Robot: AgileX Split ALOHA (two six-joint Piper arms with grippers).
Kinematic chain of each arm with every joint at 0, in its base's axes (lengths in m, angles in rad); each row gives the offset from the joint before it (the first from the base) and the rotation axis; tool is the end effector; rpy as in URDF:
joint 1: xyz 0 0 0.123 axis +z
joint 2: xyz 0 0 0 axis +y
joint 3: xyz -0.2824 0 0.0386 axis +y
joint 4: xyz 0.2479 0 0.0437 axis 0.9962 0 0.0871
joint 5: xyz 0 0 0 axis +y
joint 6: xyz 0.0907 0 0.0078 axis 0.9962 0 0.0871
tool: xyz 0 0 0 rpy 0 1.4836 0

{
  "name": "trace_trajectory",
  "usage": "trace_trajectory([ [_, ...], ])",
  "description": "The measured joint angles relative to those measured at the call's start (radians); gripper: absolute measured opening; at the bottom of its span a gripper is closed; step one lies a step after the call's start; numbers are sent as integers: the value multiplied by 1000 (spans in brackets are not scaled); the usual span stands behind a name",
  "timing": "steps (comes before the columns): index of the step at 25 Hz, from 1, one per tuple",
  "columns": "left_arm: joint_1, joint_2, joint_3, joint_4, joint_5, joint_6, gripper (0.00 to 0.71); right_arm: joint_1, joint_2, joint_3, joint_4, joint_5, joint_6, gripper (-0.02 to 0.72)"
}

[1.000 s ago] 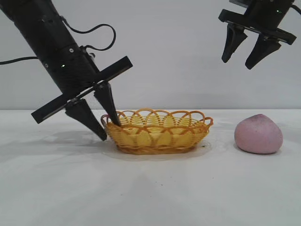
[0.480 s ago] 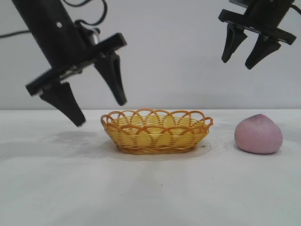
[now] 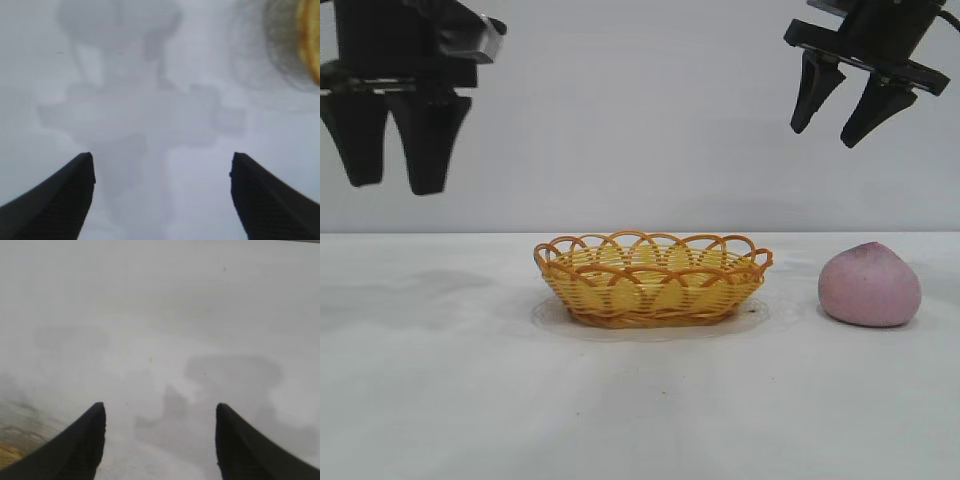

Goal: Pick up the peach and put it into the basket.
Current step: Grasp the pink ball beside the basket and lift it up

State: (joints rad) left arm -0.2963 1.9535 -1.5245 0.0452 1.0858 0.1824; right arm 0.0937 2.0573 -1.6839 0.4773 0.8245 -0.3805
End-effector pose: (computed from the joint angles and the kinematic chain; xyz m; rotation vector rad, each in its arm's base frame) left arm 0.3815 -0.1127 0.2171 0.7367 2.9039 0.0498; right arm 0.4505 0.0732 0.2304 -0.2964 2.5802 0.4681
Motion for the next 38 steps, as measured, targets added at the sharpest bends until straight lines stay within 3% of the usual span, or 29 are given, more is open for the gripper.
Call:
trace_trajectory([
  [9, 264, 0, -34, -4, 87, -14, 545, 0, 0, 0, 0, 0, 0, 405],
  [13, 351, 0, -34, -20, 122, -45, 545, 0, 0, 0, 0, 0, 0, 405],
  [19, 364, -72, -34, -98, 133, -50, 545, 0, 0, 0, 2, 0, 0, 405],
  [25, 362, -286, -34, -138, 139, -50, 545, 0, 0, 0, 2, 2, 0, 405],
  [27, 362, -384, -21, -138, 140, -50, 484, 0, 0, 0, 2, 2, 0, 405],
  [28, 362, -436, -3, -140, 143, -50, 491, 0, 0, 0, 2, 2, 0, 405],
  [30, 362, -542, 34, -140, 145, -50, 428, 0, 0, 0, 2, 4, 0, 405],
  [38, 362, -949, 327, -140, 166, -50, 435, 0, 0, 0, 2, 14, 0, 405],
])
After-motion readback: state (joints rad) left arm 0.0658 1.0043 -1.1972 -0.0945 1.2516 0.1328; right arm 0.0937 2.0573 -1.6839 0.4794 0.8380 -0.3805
